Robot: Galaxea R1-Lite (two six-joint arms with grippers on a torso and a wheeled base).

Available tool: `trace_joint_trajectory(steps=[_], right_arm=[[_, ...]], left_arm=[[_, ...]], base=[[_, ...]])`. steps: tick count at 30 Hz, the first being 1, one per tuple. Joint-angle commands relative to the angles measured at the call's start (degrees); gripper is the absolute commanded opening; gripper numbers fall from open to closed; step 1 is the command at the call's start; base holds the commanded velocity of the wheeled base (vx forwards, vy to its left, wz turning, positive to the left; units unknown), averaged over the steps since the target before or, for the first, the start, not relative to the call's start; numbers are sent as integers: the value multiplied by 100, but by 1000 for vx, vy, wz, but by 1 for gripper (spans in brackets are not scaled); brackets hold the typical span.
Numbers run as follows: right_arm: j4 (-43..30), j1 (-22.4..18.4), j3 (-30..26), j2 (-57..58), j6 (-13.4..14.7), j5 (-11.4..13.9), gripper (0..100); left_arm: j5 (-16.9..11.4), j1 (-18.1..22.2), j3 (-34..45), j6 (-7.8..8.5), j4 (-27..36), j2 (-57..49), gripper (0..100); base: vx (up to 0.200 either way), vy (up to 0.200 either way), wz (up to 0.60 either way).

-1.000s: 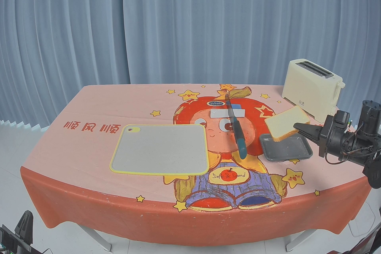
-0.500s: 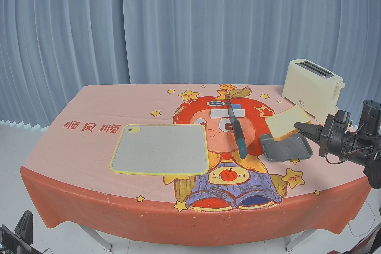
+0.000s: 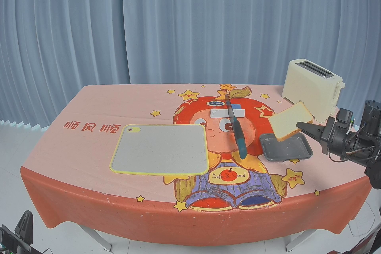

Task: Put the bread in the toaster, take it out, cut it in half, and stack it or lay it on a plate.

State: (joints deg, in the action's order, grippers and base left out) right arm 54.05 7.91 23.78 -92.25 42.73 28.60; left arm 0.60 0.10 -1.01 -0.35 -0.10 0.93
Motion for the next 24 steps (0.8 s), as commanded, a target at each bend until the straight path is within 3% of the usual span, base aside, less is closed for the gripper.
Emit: trace_joint_trajectory(steps=[1, 4, 5, 10, 17, 24], right_arm=[[18, 35, -120, 102, -414, -346, 0], [44, 53, -199, 110, -871, -645, 0], [53, 53, -287, 119, -1144, -689, 0], [70, 17, -410, 128, -1838, -689, 0], [79, 0, -533, 119, -2260, -671, 0], [79, -9, -541, 137, -2295, -680, 0]], left_arm=[[2, -1, 101, 0, 1, -93, 0], [2, -1, 101, 0, -8, -93, 0], [2, -1, 101, 0, -8, -93, 0], [2, -1, 101, 0, -8, -93, 0], [2, -1, 101, 0, 1, -93, 0], [2, -1, 101, 0, -8, -93, 0]], base=[[0, 0, 0], [0, 0, 0], [0, 0, 0], [0, 0, 0], [0, 0, 0], [0, 0, 0]])
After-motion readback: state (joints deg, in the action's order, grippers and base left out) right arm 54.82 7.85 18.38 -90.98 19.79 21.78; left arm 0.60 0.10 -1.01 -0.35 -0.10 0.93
